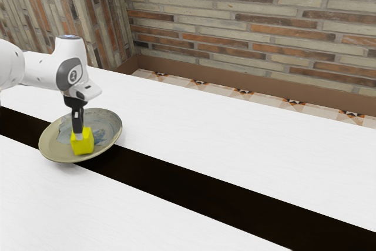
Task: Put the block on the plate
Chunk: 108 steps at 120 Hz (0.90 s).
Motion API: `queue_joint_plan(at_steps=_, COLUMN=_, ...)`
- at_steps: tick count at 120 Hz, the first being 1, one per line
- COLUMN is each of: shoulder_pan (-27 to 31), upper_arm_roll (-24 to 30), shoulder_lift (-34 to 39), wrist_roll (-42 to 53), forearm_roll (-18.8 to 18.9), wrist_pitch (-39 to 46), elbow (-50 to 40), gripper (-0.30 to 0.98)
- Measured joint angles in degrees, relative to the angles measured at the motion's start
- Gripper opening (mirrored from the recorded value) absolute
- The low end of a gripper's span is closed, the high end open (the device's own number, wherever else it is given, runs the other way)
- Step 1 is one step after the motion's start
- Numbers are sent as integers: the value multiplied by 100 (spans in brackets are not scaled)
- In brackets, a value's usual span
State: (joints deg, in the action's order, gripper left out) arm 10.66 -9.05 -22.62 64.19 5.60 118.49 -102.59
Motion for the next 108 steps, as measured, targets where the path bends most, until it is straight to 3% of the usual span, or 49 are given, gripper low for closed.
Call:
queue_joint_plan(at_steps=18, shoulder_pan=-223, upper_arm_roll=16, shoulder_lift=581, wrist_roll=56, forearm_roll=-116, wrist_pitch=-286, elbow=-37, gripper=64)
queue_joint_plan(at_steps=38, shoulder_pan=-932, upper_arm_roll=7, shoulder_lift=990, wrist_roll=60, forearm_roll=-587, wrist_pitch=-705, elbow=-77, gripper=67)
queue_joint_plan(at_steps=60, shoulder_pan=-1800, upper_arm_roll=-288, shoulder_lift=1455, wrist_roll=-69, forearm_roll=-723, wrist_pitch=-1167, elbow=130, gripper=68)
queue_joint_plan(at_steps=82, shoulder_pan=-1960, upper_arm_roll=-302, shoulder_lift=1503, wrist_roll=-188, forearm_roll=-705, wrist_pitch=-1823, elbow=1000, gripper=68)
queue_joint_plan(at_steps=108, shoulder_pan=-1983, upper_arm_roll=-299, shoulder_lift=1550, wrist_roll=-295, forearm_roll=-728, wrist_pitch=-2214, elbow=1232, gripper=68)
